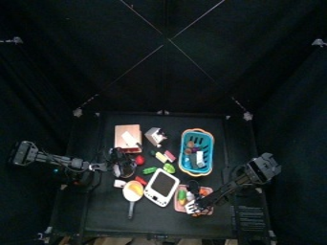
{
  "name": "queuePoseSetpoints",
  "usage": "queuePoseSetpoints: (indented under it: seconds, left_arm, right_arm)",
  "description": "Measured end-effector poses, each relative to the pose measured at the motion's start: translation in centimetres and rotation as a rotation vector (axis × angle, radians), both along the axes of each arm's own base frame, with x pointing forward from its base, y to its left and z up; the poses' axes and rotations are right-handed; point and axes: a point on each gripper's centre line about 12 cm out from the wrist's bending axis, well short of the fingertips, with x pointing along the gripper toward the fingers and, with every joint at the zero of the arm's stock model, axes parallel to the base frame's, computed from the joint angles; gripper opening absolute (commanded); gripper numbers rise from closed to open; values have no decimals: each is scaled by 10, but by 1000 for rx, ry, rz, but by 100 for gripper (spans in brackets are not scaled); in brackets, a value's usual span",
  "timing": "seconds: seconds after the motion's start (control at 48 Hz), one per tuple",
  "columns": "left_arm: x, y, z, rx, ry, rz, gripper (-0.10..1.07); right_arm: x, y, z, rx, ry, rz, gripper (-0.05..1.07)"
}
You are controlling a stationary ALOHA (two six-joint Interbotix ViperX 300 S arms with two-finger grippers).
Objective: Grab squash
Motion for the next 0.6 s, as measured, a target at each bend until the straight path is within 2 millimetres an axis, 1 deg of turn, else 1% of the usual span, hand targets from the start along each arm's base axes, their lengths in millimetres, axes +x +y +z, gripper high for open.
queuePoseSetpoints:
  seconds: [0.125, 0.271, 0.396, 0.604]
  left_arm:
    - [0, 0, 0, 0, 0, 0, 74]
    - [0, 0, 0, 0, 0, -2, 74]
    - [0, 0, 0, 0, 0, -2, 74]
    - [0, 0, -1, 0, 2, -2, 74]
  right_arm:
    - [-2, -1, 1, -16, 25, 3, 81]
    - [-3, -4, 11, -39, 50, 5, 74]
    - [-1, -5, 20, -46, 42, 12, 74]
    - [13, -9, 39, -64, 5, 20, 74]
